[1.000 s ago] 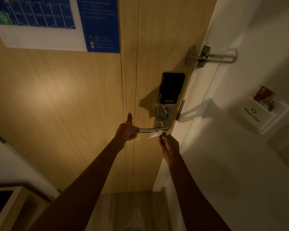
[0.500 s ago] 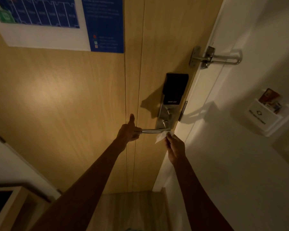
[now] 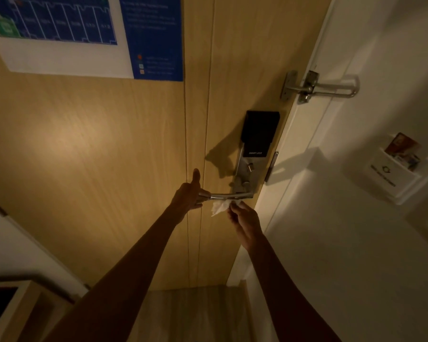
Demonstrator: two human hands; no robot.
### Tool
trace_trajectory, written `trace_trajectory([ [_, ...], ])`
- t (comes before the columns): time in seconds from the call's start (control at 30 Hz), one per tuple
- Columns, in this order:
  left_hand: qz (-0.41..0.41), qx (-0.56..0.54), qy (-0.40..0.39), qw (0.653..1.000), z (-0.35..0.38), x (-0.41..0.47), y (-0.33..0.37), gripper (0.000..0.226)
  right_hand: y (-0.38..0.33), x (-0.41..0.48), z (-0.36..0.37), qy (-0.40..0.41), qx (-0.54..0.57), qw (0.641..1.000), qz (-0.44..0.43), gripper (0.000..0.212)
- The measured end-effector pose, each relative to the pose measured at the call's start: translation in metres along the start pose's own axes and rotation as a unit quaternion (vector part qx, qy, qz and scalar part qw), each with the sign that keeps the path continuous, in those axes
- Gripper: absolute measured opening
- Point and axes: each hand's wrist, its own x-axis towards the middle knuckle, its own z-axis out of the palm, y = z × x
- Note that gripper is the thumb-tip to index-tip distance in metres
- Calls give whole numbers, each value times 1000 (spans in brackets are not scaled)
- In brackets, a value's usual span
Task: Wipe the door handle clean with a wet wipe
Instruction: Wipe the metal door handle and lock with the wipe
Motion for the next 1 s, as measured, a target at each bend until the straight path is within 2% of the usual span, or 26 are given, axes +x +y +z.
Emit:
trace_trajectory([
  [0.17,29,31,24,999,3,0,2,80,-13,5,-18,53,12,998,-15,12],
  [0.33,24,15,17,999,2,0,3,83,1,0,8,0,-13,1000,16,12],
  [0.5,35,29,18,999,3,-1,3,80,-9,2,-10,84,24,996,-15,9],
  [0.6,26,7,19,999,4,-1,3,80,-10,-1,-3,70,-10,997,-14,9],
  [0.67,17,0,15,1000,3,-2,4,79,-8,-8,-2,66,-78,994,-38,12],
  [0.77,19,2,16,1000,3,-2,3,78,-12,-19,-15,149,-211,955,-145,15],
  [0.87,25,-5,18,1000,5,-2,1,77,-28,-16,-20,219,-326,863,-318,21],
  [0.93,14,-21,19,999,4,-2,-1,77,-37,-4,-19,211,-402,818,-354,27],
  [1.0,2,-33,15,999,3,0,-4,76,-40,6,-18,185,-491,782,-337,28],
])
